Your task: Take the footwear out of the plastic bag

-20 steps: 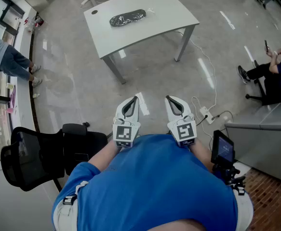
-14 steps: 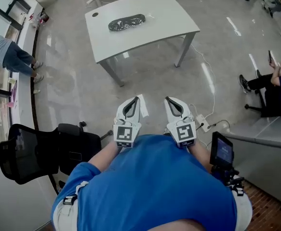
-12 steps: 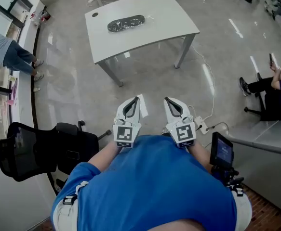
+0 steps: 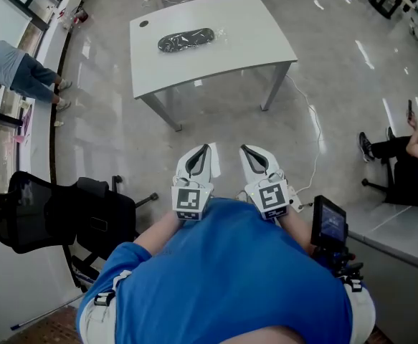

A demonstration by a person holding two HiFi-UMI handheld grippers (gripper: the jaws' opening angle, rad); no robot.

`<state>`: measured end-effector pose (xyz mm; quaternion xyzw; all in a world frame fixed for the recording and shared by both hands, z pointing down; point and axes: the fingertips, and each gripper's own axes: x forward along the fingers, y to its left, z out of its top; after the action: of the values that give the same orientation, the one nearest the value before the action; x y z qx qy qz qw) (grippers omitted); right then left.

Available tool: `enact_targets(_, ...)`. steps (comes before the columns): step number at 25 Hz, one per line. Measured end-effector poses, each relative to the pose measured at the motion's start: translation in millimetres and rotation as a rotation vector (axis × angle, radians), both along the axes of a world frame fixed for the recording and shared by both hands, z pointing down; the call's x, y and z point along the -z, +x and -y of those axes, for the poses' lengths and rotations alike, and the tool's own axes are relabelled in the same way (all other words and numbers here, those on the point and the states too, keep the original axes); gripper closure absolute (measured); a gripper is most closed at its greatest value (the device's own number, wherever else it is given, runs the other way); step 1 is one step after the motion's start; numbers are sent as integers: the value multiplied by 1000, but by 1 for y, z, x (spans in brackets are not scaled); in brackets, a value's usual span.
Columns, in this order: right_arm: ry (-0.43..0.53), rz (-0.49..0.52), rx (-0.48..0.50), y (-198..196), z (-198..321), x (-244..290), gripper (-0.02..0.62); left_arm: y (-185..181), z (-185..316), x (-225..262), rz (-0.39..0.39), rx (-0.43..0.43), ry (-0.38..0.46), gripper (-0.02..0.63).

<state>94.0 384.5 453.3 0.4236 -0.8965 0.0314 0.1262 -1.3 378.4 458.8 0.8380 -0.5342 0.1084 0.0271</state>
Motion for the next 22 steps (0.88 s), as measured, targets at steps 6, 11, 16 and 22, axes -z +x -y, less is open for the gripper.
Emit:
enact_targets(6, 0, 0, 50, -5, 10, 4, 592, -5, 15, 4, 0, 40, 8, 598)
enact_targets(11, 0, -4, 76, -2, 16, 2, 592, 0, 19, 2, 1, 59, 3, 598)
enact_targets(16, 3, 13, 91, 10, 25, 4, 592, 14, 26, 5, 12, 78, 14, 600)
enact_targets(22, -15, 29, 107, 14, 44, -4, 592, 21, 42, -3, 33, 83, 2, 598)
